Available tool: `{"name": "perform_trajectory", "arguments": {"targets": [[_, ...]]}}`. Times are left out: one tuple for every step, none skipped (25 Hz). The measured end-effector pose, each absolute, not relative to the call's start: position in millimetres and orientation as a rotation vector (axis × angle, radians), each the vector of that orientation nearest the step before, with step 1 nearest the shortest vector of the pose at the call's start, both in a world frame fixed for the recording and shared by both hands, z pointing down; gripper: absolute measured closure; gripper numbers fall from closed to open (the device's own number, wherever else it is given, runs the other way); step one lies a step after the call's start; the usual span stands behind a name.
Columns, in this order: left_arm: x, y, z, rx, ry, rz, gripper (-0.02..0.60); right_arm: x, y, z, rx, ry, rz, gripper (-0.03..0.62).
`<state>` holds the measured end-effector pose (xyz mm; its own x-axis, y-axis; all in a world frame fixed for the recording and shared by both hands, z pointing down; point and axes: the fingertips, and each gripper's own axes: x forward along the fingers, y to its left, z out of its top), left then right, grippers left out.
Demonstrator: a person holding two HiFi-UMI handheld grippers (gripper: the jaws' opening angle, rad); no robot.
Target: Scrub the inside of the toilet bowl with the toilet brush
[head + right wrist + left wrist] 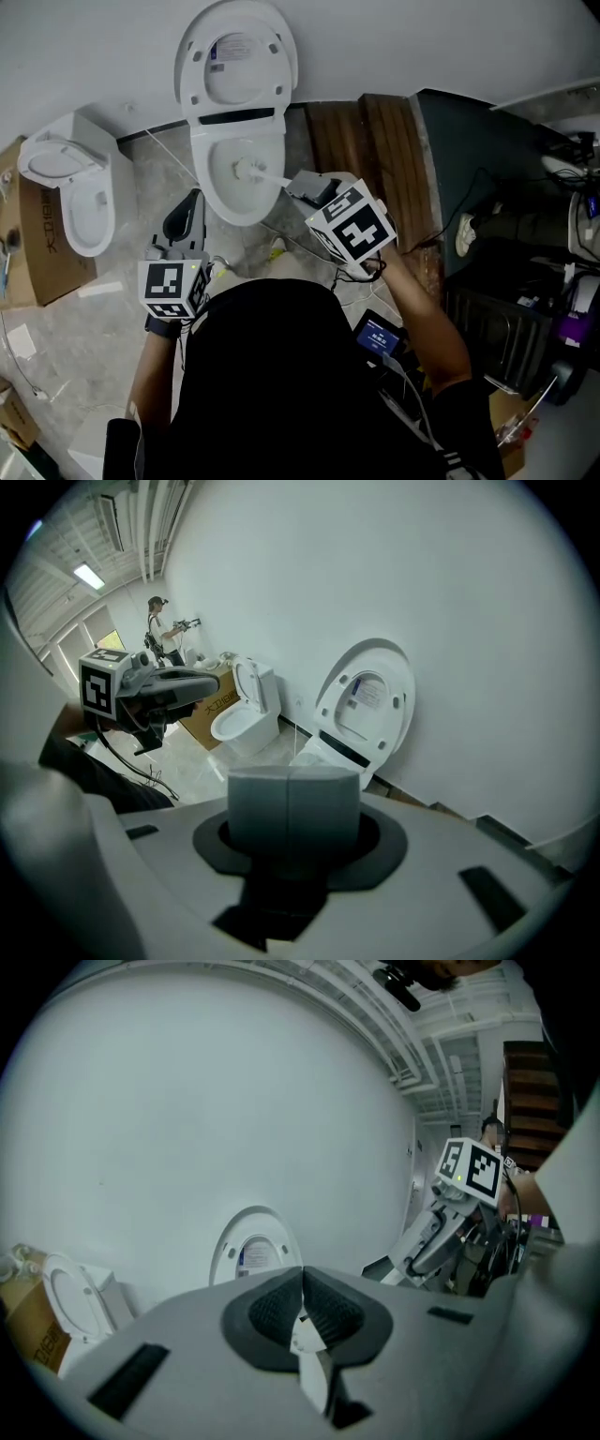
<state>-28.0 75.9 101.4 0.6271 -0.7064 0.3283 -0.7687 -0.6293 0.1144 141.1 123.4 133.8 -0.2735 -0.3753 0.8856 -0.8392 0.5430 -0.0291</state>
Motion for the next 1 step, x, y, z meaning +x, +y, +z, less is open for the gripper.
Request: {"name": "perform_trajectory", "arguments": {"targets": [[-30.4,75.9,100.5,2.606,-1.209,0.369,0.569,140.9,122.0,130.3,1.000,-1.866,0.621,0.442]]}}
